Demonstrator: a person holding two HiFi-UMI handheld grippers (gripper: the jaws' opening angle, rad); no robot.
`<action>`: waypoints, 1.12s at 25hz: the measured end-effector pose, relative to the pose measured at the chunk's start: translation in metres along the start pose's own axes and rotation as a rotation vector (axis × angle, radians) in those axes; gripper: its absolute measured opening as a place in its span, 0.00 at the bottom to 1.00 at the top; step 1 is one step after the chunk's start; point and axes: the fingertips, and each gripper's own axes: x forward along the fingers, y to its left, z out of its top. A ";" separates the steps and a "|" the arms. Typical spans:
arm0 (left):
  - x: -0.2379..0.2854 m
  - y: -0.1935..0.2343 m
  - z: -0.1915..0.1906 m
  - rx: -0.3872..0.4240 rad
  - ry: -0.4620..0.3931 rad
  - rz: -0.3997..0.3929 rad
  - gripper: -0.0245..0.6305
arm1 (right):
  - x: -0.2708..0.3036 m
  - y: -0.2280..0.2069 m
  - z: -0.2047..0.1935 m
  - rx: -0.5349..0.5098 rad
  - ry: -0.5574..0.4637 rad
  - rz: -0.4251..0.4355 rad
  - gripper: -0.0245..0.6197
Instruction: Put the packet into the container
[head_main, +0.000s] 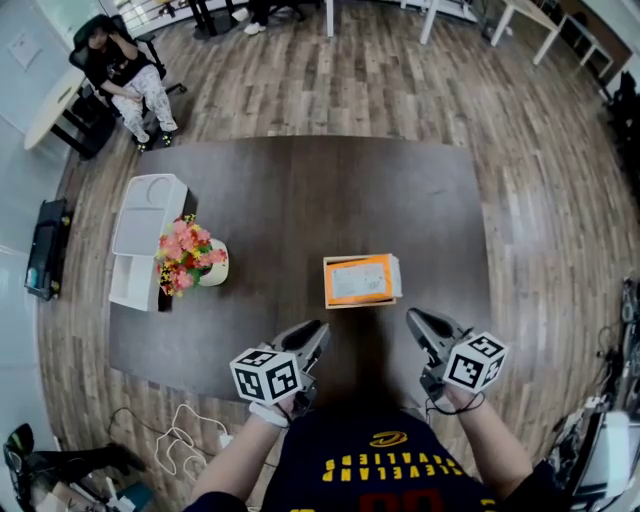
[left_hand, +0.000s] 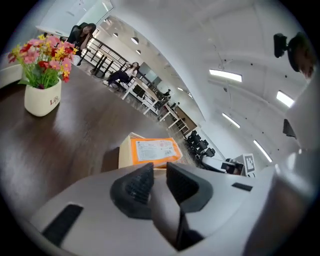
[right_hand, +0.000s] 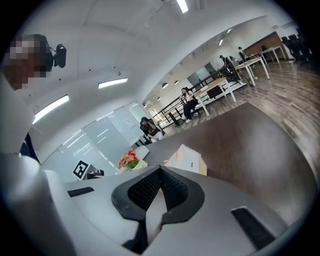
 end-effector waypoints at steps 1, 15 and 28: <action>-0.004 -0.013 -0.001 0.015 -0.009 -0.022 0.12 | -0.003 0.006 -0.004 0.010 0.002 0.008 0.05; -0.010 -0.132 0.015 0.318 -0.095 -0.164 0.04 | -0.021 0.082 0.023 -0.218 -0.127 0.016 0.05; -0.020 -0.134 0.022 0.367 -0.143 -0.135 0.04 | -0.017 0.102 0.023 -0.285 -0.133 0.028 0.05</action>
